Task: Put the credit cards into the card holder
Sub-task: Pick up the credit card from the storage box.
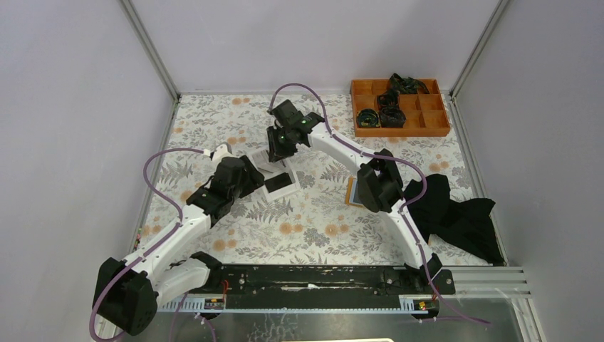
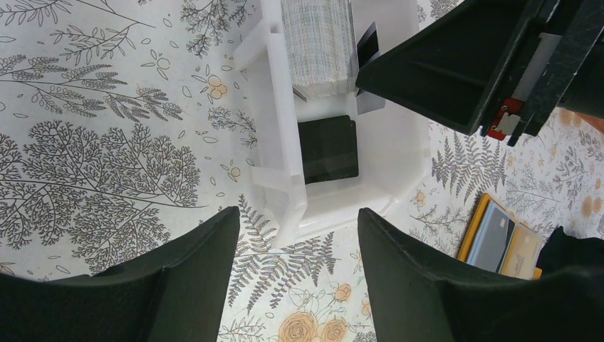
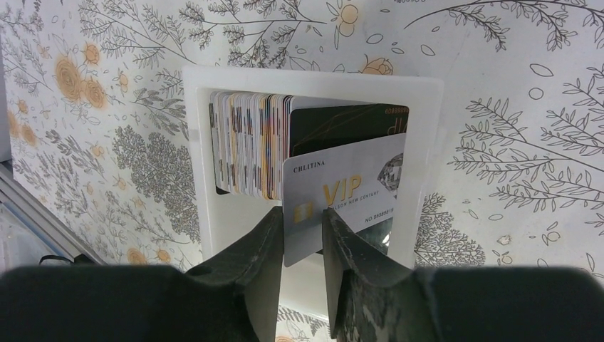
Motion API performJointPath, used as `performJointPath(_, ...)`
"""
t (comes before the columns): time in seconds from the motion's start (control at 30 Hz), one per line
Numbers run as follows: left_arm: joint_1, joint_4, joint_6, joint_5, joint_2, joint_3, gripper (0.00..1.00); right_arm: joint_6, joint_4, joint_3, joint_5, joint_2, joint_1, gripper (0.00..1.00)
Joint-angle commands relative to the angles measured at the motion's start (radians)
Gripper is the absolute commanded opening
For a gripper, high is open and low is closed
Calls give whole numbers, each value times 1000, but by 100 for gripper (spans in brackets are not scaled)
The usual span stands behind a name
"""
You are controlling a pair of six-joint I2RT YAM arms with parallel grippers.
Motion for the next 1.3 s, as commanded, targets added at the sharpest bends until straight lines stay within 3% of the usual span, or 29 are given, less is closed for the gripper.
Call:
performJointPath(0.0,8,47,-5,10,-9,-9,69,-8,-3,-4,7,-87,6,32)
performJointPath(0.57,10,59,-5,15,2,-9,69,-53,-56,-2,120,-99,6,27)
performJointPath(1.07,9,66,-20,15,10,-6,69,-116,-127,59,221,-89,25,0)
performJointPath(1.27,9,66,-26,7,24,9,70,-141,-142,65,279,-113,38,0)
